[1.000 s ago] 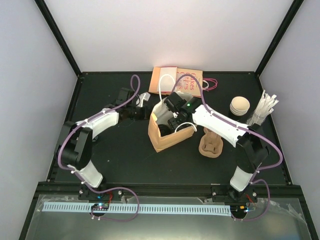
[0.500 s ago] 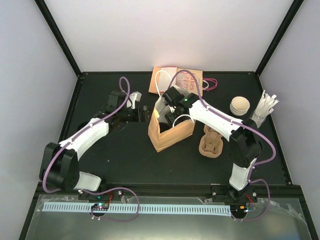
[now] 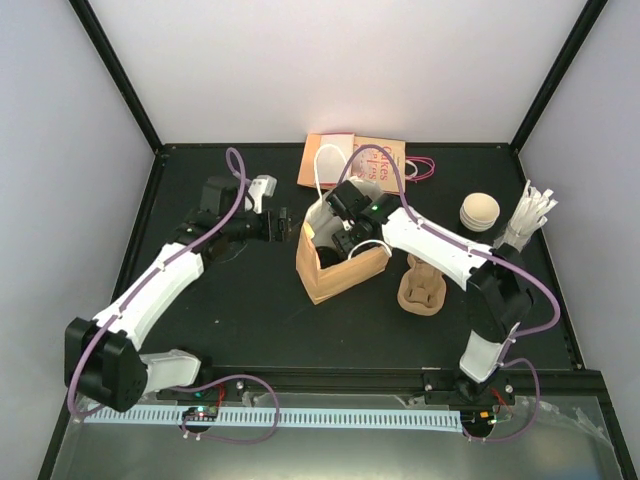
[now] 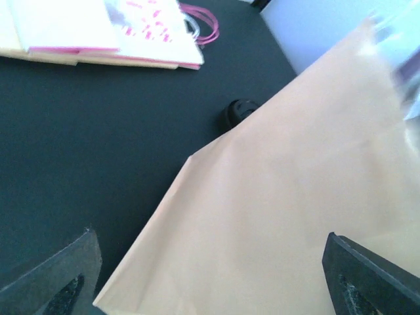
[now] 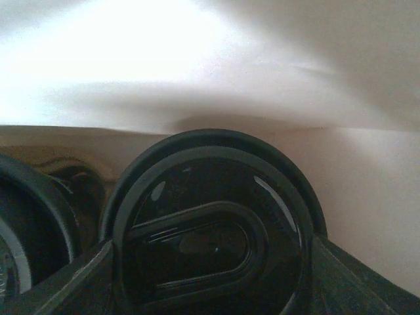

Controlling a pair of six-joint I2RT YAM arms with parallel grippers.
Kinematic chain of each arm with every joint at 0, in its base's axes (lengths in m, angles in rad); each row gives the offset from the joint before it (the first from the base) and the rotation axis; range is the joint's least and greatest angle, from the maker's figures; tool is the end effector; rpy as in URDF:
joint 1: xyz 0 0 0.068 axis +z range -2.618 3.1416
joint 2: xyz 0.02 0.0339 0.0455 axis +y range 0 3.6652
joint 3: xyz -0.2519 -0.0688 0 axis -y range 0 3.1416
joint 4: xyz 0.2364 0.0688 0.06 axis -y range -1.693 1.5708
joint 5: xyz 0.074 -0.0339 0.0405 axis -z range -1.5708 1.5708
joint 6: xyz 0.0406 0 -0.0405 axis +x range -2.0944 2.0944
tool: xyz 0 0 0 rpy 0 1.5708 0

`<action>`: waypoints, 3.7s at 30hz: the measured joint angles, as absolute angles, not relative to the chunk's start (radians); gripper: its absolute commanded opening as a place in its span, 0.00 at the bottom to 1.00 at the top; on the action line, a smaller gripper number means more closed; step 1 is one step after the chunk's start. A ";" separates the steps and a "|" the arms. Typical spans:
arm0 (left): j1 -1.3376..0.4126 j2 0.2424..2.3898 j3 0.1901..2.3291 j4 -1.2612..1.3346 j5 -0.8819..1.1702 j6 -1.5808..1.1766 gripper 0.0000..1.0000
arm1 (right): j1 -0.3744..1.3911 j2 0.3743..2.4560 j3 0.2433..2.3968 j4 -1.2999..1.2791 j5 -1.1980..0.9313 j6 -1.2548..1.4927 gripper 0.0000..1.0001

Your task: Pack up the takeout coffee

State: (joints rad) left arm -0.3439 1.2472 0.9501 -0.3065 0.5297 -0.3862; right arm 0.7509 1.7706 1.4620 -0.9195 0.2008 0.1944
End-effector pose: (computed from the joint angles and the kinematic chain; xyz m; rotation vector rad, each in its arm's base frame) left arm 0.2504 -0.1115 0.2786 0.2702 2.2340 -0.9821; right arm 0.2626 0.2340 0.2386 -0.7083 2.6539 -0.0300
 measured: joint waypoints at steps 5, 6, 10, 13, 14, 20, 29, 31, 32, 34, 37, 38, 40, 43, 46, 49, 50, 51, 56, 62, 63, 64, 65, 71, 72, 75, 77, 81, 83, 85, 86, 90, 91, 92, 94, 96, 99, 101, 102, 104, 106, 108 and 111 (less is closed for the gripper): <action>-0.347 1.186 1.023 -0.347 0.570 -0.325 0.87 | 0.762 1.747 1.429 -0.902 0.214 0.213 0.46; -0.348 1.172 1.033 -0.351 0.575 -0.313 0.87 | 0.762 1.745 1.426 -0.900 0.216 0.215 0.46; -0.358 1.131 1.069 -0.379 0.589 -0.264 0.84 | 0.765 1.744 1.423 -0.896 0.221 0.216 0.46; -0.377 1.135 1.115 -0.429 0.591 -0.218 0.83 | 0.766 1.744 1.423 -0.897 0.223 0.216 0.46; -0.385 1.142 1.135 -0.451 0.589 -0.200 0.82 | 0.767 1.744 1.424 -0.897 0.224 0.216 0.47; -0.437 1.227 1.279 -0.574 0.533 -0.120 0.78 | 0.767 1.745 1.428 -0.902 0.224 0.215 0.47; -0.522 1.378 1.436 -0.740 0.373 -0.054 0.71 | 0.768 1.745 1.429 -0.905 0.225 0.215 0.47; -0.534 1.394 1.446 -0.764 0.359 -0.047 0.68 | 0.768 1.745 1.429 -0.905 0.225 0.215 0.47; -0.540 1.404 1.455 -0.778 0.350 -0.044 0.66 | 0.768 1.745 1.429 -0.905 0.225 0.215 0.47; -0.546 1.421 1.472 -0.797 0.333 -0.036 0.61 | 0.768 1.745 1.429 -0.905 0.225 0.215 0.47; -0.557 1.449 1.504 -0.824 0.303 -0.031 0.56 | 0.768 1.745 1.429 -0.905 0.225 0.215 0.47; -0.559 1.457 1.512 -0.830 0.293 -0.029 0.53 | 0.768 1.745 1.429 -0.905 0.225 0.215 0.47; -0.561 1.468 1.522 -0.840 0.280 -0.029 0.45 | 0.768 1.745 1.429 -0.905 0.226 0.215 0.48; -0.562 1.476 1.523 -0.847 0.265 -0.030 0.30 | 0.768 1.744 1.429 -0.905 0.226 0.211 0.49; -0.562 1.481 1.532 -0.856 0.254 -0.030 0.10 | 0.769 1.739 1.427 -0.909 0.225 0.210 0.52; -0.563 1.494 1.558 -0.878 0.239 -0.028 0.02 | 0.769 1.731 1.425 -0.919 0.226 0.210 0.62; -0.564 1.501 1.570 -0.891 0.236 -0.026 0.02 | 0.769 1.726 1.424 -0.932 0.226 0.210 0.65; -0.563 1.508 1.578 -0.900 0.234 -0.026 0.02 | 0.769 1.721 1.424 -0.945 0.226 0.210 0.71; -0.566 1.539 1.615 -0.941 0.230 -0.027 0.02 | 0.768 1.700 1.427 -1.011 0.232 0.204 1.00; -0.566 1.540 1.617 -0.951 0.228 -0.026 0.02 | 0.769 1.683 1.460 -1.054 0.233 0.204 1.00; -0.566 1.540 1.617 -0.952 0.228 -0.026 0.02 | 0.769 1.677 1.465 -1.056 0.232 0.204 1.00; -0.567 1.540 1.617 -0.952 0.227 -0.026 0.02 | 0.769 1.670 1.470 -1.060 0.229 0.204 1.00; -0.567 1.540 1.617 -0.955 0.226 -0.026 0.02 | 0.769 1.660 1.477 -1.062 0.226 0.204 1.00; -0.567 1.540 1.617 -0.962 0.219 -0.026 0.02 | 0.769 1.578 1.516 -1.061 0.189 0.199 1.00; -0.567 1.540 1.617 -0.965 0.218 -0.026 0.02 | 0.769 1.564 1.527 -1.062 0.180 0.198 1.00; -0.567 1.539 1.617 -0.971 0.211 -0.026 0.02 | 0.769 1.531 1.564 -1.061 0.160 0.194 1.00; -0.567 1.539 1.617 -0.974 0.205 -0.026 0.01 | 0.769 1.515 1.581 -1.059 0.154 0.192 1.00; -0.565 1.536 1.617 -0.981 0.178 -0.028 0.02 | 0.769 1.467 1.596 -1.042 0.153 0.192 1.00; -0.561 1.533 1.617 -0.983 0.165 -0.030 0.01 | 0.769 1.436 1.596 -1.023 0.155 0.200 1.00; -0.551 1.529 1.617 -0.988 0.152 -0.030 0.02 | 0.769 1.403 1.596 -1.002 0.157 0.212 1.00; -0.544 1.526 1.617 -0.991 0.145 -0.030 0.02 | 0.769 1.386 1.597 -0.991 0.159 0.217 1.00; -0.503 1.518 1.617 -1.007 0.115 -0.030 0.01 | 0.769 1.305 1.593 -0.926 0.204 0.249 1.00; -0.490 1.516 1.617 -1.009 0.107 -0.031 0.02 | 0.769 1.280 1.586 -0.903 0.224 0.257 1.00; -0.477 1.513 1.617 -1.012 0.097 -0.033 0.01 | 0.769 1.254 1.578 -0.882 0.246 0.266 1.00; -0.447 1.505 1.617 -1.020 0.077 -0.041 0.01 | 0.769 1.197 1.553 -0.841 0.292 0.276 1.00; -0.408 1.495 1.617 -1.027 0.060 -0.056 0.02 | 0.769 1.151 1.538 -0.818 0.335 0.284 1.00; -0.351 1.477 1.613 -1.028 0.032 -0.081 0.02 | 0.769 1.112 1.522 -0.799 0.398 0.292 1.00; -0.323 1.461 1.604 -1.027 0.013 -0.096 0.01 | 0.768 1.098 1.502 -0.795 0.440 0.294 1.00; -0.300 1.450 1.594 -1.021 -0.001 -0.107 0.02 | 0.768 1.093 1.490 -0.794 0.456 0.294 1.00; -0.265 1.425 1.568 -1.005 -0.018 -0.124 0.01 | 0.768 1.084 1.454 -0.793 0.484 0.294 1.00; -0.226 1.401 1.536 -0.978 -0.031 -0.140 0.02 | 0.765 1.075 1.417 -0.799 0.503 0.295 1.00; -0.191 1.384 1.505 -0.950 -0.039 -0.154 0.08 | 0.759 1.071 1.395 -0.812 0.521 0.298 1.00; -0.149 1.372 1.474 -0.925 -0.041 -0.173 0.32 | 0.731 1.073 1.389 -0.846 0.548 0.311 0.96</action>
State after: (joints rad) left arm -0.1490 1.3716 1.4742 -0.9253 -0.0414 -0.1730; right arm 0.7315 1.0733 1.3888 -0.8463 0.5484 0.3107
